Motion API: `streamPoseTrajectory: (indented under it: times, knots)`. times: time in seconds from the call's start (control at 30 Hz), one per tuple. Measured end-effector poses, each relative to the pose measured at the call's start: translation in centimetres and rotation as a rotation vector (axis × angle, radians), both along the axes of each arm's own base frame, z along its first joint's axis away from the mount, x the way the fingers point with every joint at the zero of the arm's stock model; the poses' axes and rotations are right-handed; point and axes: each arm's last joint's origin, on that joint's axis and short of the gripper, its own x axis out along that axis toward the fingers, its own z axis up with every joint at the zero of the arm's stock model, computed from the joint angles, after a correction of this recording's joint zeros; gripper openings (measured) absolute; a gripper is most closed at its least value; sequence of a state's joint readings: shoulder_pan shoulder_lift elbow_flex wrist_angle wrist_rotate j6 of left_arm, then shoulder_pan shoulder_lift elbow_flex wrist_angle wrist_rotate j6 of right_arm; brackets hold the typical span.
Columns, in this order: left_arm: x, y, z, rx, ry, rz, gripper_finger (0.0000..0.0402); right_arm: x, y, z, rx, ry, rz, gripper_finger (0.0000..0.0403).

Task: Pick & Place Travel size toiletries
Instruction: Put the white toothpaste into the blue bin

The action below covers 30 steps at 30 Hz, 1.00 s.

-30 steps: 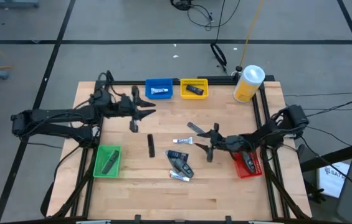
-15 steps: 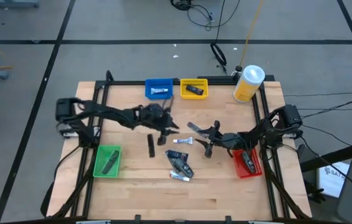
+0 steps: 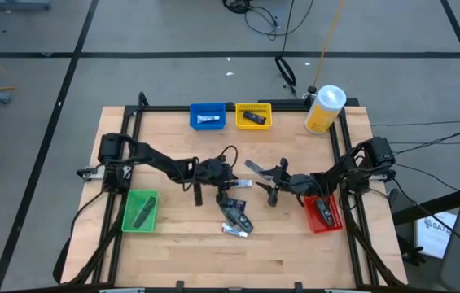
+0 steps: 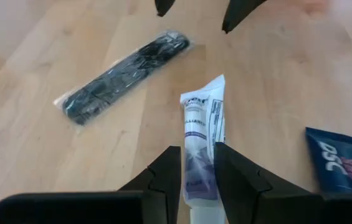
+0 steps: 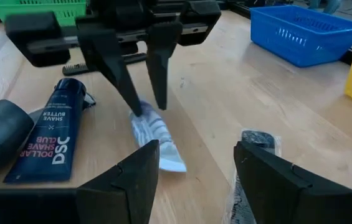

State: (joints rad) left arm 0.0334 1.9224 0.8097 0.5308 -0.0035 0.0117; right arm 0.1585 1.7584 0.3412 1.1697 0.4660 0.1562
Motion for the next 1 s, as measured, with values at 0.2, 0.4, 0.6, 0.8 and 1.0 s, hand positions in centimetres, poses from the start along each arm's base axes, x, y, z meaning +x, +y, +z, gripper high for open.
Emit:
streamPoseTrajectory:
  times: [0.2, 0.4, 0.6, 0.8, 1.0]
  knots:
    - [0.0, -0.1, -0.2, -0.006, 0.005, 0.007, 0.0093, 0.0, 0.0, 0.0, 0.0, 0.0, 0.0, 0.0199]
    - [-0.1, -0.2, -0.3, 0.017, 0.018, -0.019, 0.0128, 0.0, 0.0, 0.0, 0.0, 0.0, 0.0, 0.0199]
    - [-0.1, -0.1, -0.4, 0.011, 0.032, -0.007, 0.0199, 0.0, 0.0, 0.0, 0.0, 0.0, 0.0, 0.0199]
    - [-0.1, -0.1, -0.8, 0.029, 0.033, -0.018, 0.019, 0.0, 0.0, 0.0, 0.001, 0.0, 0.0, 0.0199]
    - [0.2, -0.2, -1.8, 0.033, 0.018, -0.031, 0.0154, 0.0, 0.0, -0.1, 0.013, 0.002, -0.004, 0.0199]
